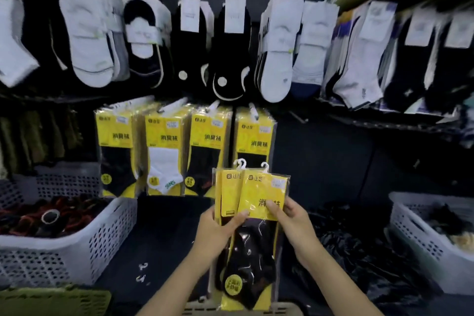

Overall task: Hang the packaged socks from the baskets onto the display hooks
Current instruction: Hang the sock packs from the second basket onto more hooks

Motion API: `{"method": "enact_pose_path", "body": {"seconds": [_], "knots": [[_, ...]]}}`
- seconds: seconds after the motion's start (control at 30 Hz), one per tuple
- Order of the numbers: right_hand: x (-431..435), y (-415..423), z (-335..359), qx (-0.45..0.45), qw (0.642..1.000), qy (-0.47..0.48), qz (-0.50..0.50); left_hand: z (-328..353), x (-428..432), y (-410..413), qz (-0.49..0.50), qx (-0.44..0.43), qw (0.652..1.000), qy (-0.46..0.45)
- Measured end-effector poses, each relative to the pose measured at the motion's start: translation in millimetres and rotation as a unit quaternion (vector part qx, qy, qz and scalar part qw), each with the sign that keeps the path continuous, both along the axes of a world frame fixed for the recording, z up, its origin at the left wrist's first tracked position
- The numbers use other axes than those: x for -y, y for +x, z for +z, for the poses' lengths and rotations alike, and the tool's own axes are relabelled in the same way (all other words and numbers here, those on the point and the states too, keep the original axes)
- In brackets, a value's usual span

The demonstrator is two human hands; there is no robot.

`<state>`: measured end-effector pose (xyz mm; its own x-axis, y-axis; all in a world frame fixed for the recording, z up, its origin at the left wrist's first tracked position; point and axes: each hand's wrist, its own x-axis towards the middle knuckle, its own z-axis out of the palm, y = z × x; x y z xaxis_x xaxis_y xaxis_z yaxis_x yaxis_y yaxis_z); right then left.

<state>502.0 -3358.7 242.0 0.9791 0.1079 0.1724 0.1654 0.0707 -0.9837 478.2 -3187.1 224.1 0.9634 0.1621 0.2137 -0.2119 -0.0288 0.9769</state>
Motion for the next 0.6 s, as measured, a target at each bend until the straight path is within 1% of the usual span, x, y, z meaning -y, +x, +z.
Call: {"method": "enact_pose_path", "body": {"seconds": [0.1, 0.27, 0.37, 0.47, 0.6], "knots": [[16, 8, 10, -0.010, 1.000, 0.022, -0.019, 16, 3, 12, 0.025, 0.022, 0.999, -0.008], [55, 36, 20, -0.019, 0.993, 0.021, -0.117, 49, -7, 33, 0.099, 0.048, 0.994, -0.017], [75, 59, 35, -0.003, 0.987, 0.014, -0.159, 64, -11, 49, 0.120, 0.067, 0.990, -0.001], [84, 84, 54, 0.024, 0.983, 0.000, -0.183, 76, -11, 64, 0.120, 0.076, 0.990, 0.016], [81, 115, 70, 0.066, 0.979, -0.040, -0.188, 86, -7, 79, 0.117, 0.093, 0.989, 0.008]]}}
